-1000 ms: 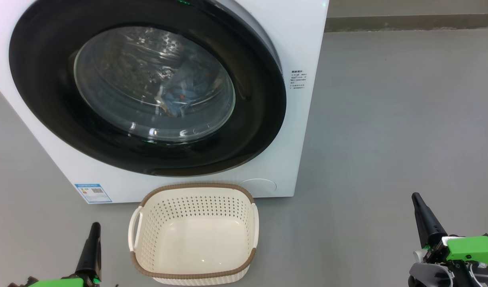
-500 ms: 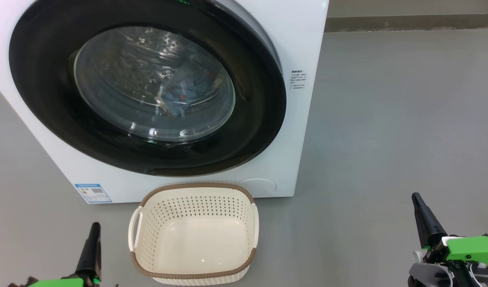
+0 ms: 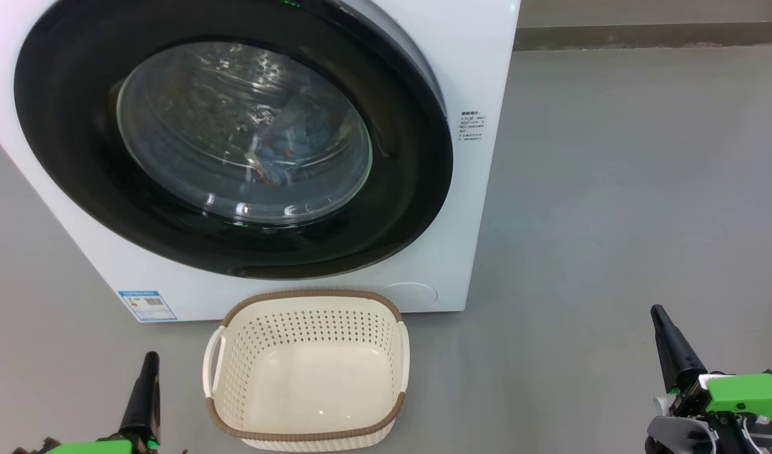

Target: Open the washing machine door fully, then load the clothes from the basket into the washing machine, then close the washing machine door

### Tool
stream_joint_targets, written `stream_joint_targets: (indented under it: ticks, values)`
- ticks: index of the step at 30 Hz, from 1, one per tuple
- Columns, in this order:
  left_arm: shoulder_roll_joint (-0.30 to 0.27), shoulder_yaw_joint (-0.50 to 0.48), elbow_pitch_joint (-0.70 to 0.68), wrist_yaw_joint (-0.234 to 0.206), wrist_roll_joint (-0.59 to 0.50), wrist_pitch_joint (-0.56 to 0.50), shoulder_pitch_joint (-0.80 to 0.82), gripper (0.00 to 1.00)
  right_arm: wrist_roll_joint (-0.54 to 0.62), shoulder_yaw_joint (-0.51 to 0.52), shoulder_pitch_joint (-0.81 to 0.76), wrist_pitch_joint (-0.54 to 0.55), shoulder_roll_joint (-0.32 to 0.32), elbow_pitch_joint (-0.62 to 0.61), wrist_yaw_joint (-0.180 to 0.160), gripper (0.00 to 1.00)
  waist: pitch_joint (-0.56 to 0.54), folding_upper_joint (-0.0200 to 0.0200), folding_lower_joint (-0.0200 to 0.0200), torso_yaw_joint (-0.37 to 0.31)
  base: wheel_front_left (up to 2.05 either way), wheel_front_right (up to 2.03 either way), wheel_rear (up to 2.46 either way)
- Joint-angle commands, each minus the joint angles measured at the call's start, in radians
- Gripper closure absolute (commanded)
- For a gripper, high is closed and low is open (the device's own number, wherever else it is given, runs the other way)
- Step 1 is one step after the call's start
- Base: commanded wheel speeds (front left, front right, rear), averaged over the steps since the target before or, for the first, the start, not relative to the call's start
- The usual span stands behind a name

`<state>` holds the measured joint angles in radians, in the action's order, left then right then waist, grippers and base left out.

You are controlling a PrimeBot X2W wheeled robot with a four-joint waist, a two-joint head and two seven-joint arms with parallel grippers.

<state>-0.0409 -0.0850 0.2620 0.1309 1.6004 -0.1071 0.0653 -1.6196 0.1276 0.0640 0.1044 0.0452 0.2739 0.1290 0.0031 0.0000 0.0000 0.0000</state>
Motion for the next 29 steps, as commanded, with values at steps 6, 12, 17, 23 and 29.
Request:
stream_joint_targets:
  ticks: [6,12,17,23,29]
  values:
    - [-0.009,-0.029,-0.017,0.0,0.008,-0.006,0.043,1.0,0.007,-0.018,0.043,0.005,0.009,-0.029,0.002,1.0,0.0,0.0,0.0,0.0,0.0,0.0,0.0]
    - [-0.009,-0.029,-0.017,0.0,0.008,-0.006,0.043,1.0,0.008,-0.018,0.044,0.005,0.009,-0.029,0.002,1.0,0.0,0.0,0.0,0.0,0.0,0.0,0.0]
    - [-0.009,-0.029,-0.017,0.0,0.008,-0.006,0.043,1.0,0.008,-0.018,0.044,0.006,0.008,-0.029,0.002,1.0,0.0,0.0,0.0,0.0,0.0,0.0,0.0]
    - [-0.009,-0.029,-0.017,0.0,0.008,-0.006,0.043,1.0,0.008,-0.017,0.044,0.006,0.008,-0.029,0.002,1.0,0.0,0.0,0.0,0.0,0.0,0.0,0.0]
    - [-0.009,-0.029,-0.017,0.0,0.008,-0.006,0.043,1.0,0.009,-0.017,0.044,0.006,0.008,-0.029,0.002,1.0,0.0,0.0,0.0,0.0,0.0,0.0,0.0]
